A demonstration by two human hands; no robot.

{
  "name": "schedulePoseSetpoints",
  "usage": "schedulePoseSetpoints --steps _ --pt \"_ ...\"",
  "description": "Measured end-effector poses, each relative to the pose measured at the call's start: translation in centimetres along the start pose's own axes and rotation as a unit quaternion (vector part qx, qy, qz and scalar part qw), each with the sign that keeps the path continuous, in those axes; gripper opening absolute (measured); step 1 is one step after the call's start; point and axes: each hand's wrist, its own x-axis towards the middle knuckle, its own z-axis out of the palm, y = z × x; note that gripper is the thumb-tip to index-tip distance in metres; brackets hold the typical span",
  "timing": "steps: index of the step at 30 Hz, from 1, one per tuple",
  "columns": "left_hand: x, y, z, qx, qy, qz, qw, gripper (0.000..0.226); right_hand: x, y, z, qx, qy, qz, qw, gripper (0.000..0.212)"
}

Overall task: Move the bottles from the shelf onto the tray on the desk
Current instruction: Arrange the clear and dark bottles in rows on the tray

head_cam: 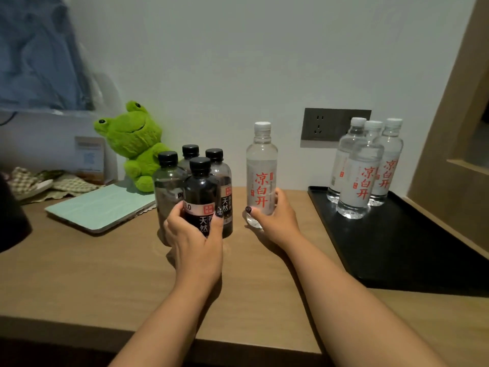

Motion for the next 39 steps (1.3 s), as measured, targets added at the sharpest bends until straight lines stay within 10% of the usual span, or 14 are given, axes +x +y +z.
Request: schedulePoseSetpoints --steps 29,39 --pt "-4.5 3.0 -1.1 0.01 -0.31 0.09 0.947 0.075 -8.9 -2.6 -9.6 -0.03 0.166 -0.121 0.978 0.069" --pt "-5.3 5.3 8.8 -0.016 -0.332 0.108 0.937 0.074 -7.0 0.6 -20.8 -0.062 0.249 0.007 0.966 0.063"
